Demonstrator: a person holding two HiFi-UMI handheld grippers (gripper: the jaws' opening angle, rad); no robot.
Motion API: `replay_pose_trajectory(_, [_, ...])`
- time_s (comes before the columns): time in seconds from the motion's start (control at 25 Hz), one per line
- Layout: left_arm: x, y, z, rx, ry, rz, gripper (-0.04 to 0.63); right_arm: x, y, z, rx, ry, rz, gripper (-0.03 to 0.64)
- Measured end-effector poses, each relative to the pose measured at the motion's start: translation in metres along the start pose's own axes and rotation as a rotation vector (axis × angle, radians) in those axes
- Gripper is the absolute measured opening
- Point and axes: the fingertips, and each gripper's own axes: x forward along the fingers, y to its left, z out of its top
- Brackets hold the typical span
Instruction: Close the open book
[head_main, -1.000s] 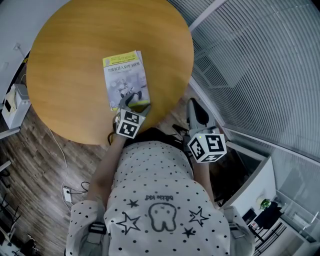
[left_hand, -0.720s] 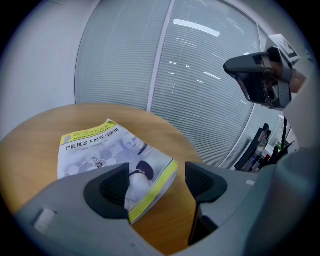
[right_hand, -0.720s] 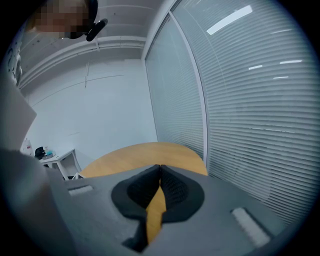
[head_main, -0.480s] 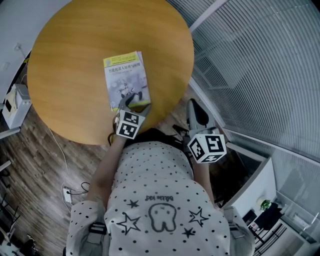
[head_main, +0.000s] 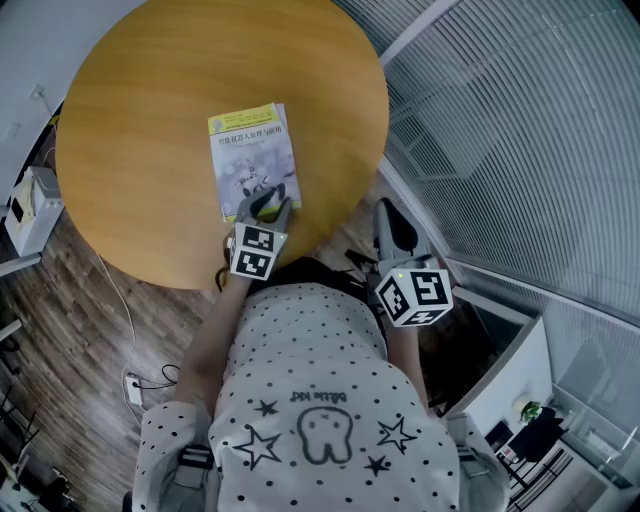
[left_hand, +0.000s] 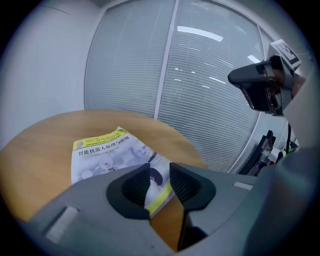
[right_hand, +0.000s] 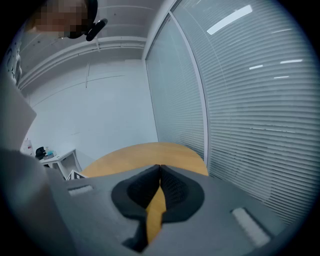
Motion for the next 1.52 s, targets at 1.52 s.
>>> replay_pose_trajectory(1.52, [-0.041,0.032,0.068,-0.049,-0.2,0.163,0.009,-0.005,-0.004,0.003,-0.006,-0.025,0.041,0.005])
